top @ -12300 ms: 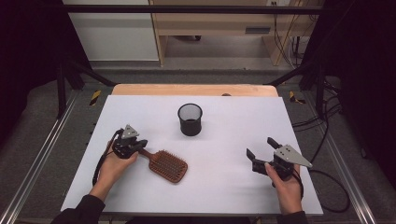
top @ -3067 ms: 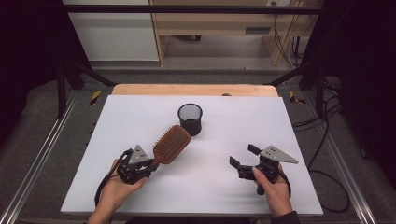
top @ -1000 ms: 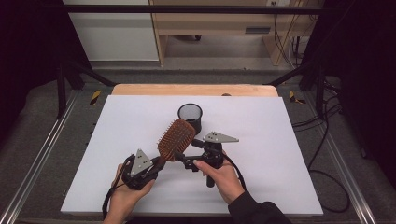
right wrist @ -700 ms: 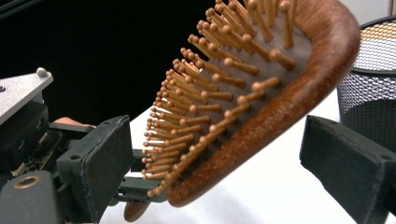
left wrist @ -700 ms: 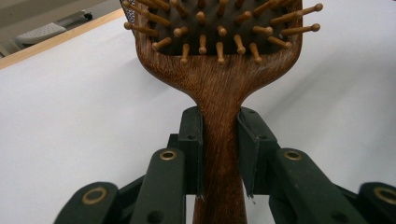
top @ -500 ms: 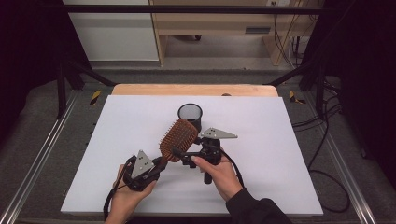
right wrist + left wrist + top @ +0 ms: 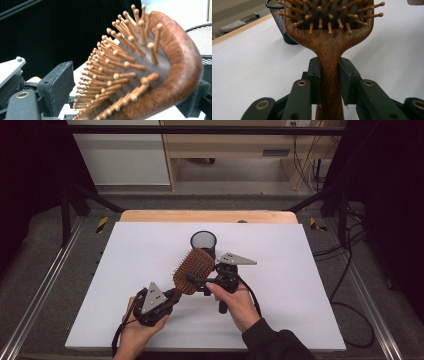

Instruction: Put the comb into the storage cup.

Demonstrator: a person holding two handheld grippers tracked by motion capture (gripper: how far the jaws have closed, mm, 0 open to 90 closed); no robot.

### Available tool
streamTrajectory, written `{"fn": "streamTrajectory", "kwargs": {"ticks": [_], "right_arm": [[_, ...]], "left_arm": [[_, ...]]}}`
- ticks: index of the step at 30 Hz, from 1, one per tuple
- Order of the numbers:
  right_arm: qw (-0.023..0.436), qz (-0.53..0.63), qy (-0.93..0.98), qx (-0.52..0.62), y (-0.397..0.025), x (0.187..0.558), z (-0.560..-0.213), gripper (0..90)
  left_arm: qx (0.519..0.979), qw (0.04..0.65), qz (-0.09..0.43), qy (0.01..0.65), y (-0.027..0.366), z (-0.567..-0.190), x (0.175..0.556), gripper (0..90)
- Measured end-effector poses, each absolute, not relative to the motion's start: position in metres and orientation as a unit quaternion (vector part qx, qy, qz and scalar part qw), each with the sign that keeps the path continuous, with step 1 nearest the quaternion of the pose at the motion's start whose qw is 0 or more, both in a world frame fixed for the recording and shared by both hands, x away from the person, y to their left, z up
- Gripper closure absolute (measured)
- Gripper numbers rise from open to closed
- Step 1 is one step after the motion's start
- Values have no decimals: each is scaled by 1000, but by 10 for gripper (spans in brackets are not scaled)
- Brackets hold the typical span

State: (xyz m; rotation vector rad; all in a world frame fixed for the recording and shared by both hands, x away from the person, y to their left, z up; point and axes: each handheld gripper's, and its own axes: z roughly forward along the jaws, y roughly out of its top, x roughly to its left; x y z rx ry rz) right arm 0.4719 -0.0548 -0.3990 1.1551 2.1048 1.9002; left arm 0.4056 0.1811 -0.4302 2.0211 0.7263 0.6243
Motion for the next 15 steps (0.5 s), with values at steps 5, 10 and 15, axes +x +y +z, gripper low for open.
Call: {"fn": "streamTrajectory", "kwargs": {"ticks": [5, 10, 15], "right_arm": [[35, 625, 682, 379, -55, 474, -397, 142], [37, 626, 681, 377, -54, 474, -395, 146], [36, 626, 681, 377, -55, 474, -395, 163]], "left_arm": [[813, 439, 250, 289, 180, -431, 405, 730], [815, 438, 249, 285, 176, -432, 404, 730], [814, 441, 248, 286, 176, -432, 404, 730]]}}
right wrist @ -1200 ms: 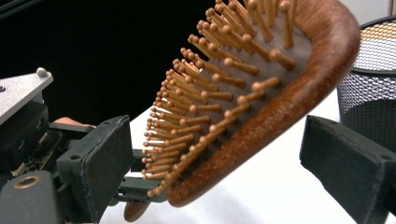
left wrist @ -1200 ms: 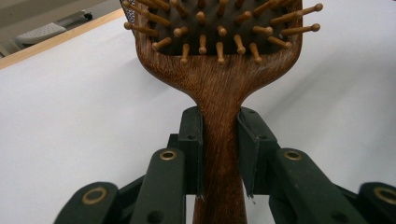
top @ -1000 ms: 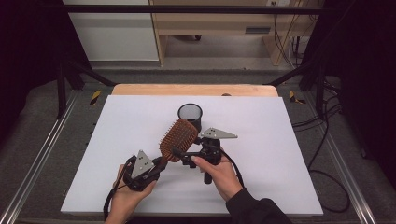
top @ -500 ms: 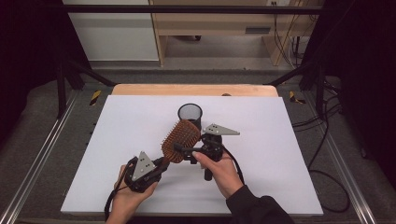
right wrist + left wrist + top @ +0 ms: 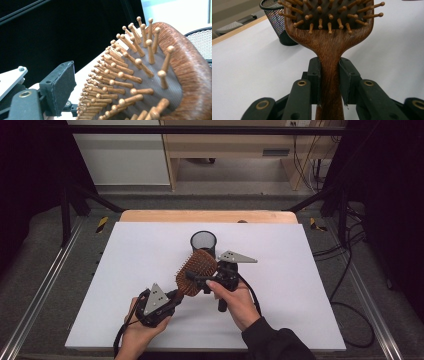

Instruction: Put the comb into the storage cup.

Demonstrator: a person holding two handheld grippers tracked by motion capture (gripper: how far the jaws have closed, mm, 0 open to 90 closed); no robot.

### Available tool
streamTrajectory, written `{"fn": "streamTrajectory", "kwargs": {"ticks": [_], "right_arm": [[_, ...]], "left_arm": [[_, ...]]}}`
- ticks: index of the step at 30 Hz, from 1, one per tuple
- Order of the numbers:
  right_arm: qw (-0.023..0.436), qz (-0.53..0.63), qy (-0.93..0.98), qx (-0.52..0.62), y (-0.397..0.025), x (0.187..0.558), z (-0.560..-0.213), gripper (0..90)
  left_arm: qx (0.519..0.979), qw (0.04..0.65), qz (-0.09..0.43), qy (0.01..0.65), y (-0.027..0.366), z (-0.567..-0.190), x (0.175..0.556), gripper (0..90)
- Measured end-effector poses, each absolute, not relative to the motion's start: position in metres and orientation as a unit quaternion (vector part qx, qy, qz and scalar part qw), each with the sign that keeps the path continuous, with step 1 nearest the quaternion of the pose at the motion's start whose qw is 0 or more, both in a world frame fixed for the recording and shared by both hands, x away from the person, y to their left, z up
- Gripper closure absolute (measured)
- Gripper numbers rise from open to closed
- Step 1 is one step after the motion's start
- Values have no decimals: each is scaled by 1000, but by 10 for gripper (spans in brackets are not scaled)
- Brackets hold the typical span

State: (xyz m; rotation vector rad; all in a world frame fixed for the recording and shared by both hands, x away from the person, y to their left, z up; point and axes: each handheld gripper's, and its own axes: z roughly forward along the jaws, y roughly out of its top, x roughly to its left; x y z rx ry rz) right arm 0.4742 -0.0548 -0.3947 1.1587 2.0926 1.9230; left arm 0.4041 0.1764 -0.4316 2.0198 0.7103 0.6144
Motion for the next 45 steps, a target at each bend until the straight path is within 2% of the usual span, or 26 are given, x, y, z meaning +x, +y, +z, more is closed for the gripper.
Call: {"fn": "streamTrajectory", "kwargs": {"ticks": [21, 26, 35, 45], "right_arm": [[34, 631, 680, 372, -53, 470, -394, 239], [38, 632, 677, 376, -53, 469, -393, 319], [25, 646, 665, 373, -53, 466, -393, 372], [2, 658, 643, 391, -52, 465, -392, 480]], "left_arm": [[808, 455, 238, 289, 179, -433, 405, 731], [807, 456, 238, 290, 179, -432, 405, 730], [803, 459, 244, 292, 180, -432, 404, 730], [797, 467, 235, 302, 180, -435, 405, 729]]}}
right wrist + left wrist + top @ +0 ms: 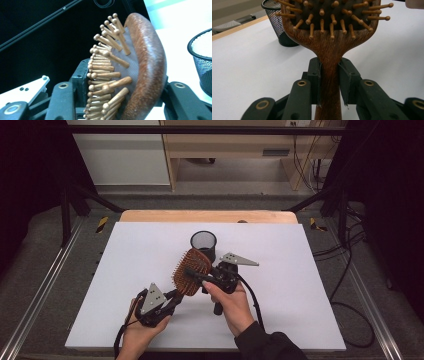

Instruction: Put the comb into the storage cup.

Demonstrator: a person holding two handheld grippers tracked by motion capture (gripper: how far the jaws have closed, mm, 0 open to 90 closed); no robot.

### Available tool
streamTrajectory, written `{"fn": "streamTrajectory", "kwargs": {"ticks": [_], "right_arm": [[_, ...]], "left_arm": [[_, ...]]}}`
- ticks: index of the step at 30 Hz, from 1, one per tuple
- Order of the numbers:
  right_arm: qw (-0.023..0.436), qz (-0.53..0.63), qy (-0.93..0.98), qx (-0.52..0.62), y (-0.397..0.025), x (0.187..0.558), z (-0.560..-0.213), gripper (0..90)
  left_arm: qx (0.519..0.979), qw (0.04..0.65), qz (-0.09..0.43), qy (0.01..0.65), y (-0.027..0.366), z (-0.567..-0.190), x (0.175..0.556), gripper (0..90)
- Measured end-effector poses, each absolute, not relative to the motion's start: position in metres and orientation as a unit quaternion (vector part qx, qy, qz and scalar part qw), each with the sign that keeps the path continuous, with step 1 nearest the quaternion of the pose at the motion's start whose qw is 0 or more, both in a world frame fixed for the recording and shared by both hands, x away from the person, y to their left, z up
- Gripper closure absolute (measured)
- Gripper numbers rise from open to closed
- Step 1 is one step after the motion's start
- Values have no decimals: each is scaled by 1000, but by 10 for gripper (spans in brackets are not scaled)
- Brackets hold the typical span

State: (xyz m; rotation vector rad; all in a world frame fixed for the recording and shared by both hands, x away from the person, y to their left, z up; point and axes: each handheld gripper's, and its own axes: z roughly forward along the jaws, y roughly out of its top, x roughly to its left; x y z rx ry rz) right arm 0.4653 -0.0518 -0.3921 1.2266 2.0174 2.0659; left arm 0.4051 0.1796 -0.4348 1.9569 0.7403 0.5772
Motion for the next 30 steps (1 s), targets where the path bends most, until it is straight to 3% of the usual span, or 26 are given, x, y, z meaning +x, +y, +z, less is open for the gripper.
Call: {"fn": "streamTrajectory", "kwargs": {"ticks": [14, 21, 30], "right_arm": [[28, 657, 654, 374, -45, 457, -367, 525], [65, 664, 644, 375, -62, 464, -347, 523], [100, 657, 631, 400, -104, 482, -335, 519]], "left_arm": [[766, 508, 240, 312, 185, -431, 403, 709], [746, 514, 246, 346, 211, -427, 406, 513], [703, 507, 290, 406, 258, -425, 409, 229]]}}
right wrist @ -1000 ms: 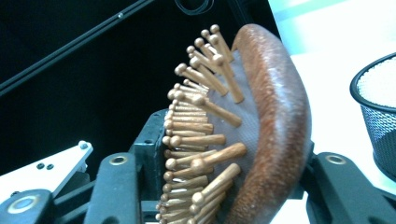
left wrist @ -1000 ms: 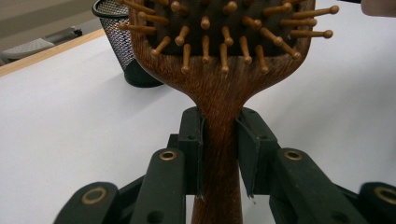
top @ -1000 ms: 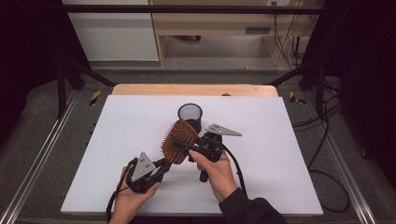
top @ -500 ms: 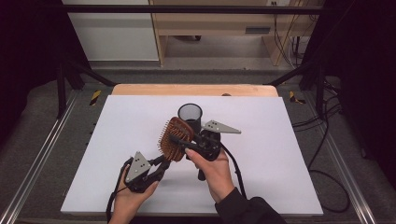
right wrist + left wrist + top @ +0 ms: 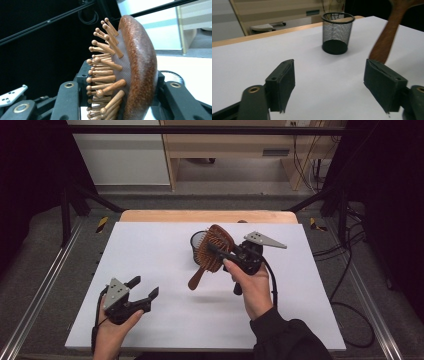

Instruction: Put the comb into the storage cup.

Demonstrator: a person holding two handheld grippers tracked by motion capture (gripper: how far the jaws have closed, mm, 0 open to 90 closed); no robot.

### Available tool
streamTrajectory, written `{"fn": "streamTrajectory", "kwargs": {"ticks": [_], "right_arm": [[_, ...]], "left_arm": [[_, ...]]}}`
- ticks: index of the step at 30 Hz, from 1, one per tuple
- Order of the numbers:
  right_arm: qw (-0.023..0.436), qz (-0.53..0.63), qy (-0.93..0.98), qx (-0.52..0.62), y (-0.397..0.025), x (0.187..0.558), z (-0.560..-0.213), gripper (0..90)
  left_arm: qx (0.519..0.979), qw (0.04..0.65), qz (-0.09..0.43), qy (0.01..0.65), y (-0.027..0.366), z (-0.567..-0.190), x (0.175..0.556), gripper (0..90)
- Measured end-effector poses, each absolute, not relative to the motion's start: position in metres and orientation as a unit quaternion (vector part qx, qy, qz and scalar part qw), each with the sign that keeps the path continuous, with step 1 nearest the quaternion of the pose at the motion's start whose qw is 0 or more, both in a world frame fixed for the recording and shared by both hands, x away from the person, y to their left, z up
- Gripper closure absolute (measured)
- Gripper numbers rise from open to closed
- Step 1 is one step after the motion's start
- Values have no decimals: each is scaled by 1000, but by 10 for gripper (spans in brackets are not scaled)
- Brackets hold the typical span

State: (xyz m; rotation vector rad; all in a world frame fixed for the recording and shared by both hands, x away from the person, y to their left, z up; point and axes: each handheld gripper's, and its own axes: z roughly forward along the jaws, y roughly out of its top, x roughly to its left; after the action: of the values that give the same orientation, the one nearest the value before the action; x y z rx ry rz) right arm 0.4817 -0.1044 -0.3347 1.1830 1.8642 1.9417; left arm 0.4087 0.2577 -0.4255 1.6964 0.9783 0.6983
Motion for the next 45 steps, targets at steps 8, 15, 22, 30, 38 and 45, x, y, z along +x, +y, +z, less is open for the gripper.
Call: {"fn": "streamTrajectory", "kwargs": {"ticks": [8, 15, 22, 30, 38, 45], "right_arm": [[113, 645, 627, 421, -134, 490, -339, 516], [126, 640, 615, 443, -149, 495, -340, 515], [143, 632, 608, 459, -158, 498, -337, 516], [154, 635, 608, 451, -159, 505, -315, 514], [149, 637, 609, 448, -156, 523, -290, 513], [145, 648, 599, 447, -143, 534, -275, 512]], "left_arm": [[669, 505, 307, 451, 298, -432, 415, 113], [672, 495, 310, 456, 297, -438, 418, 109], [676, 490, 301, 462, 298, -441, 420, 89], [674, 493, 293, 465, 298, -443, 421, 74], [677, 491, 293, 464, 295, -445, 421, 74], [676, 495, 296, 459, 293, -446, 421, 74]]}}
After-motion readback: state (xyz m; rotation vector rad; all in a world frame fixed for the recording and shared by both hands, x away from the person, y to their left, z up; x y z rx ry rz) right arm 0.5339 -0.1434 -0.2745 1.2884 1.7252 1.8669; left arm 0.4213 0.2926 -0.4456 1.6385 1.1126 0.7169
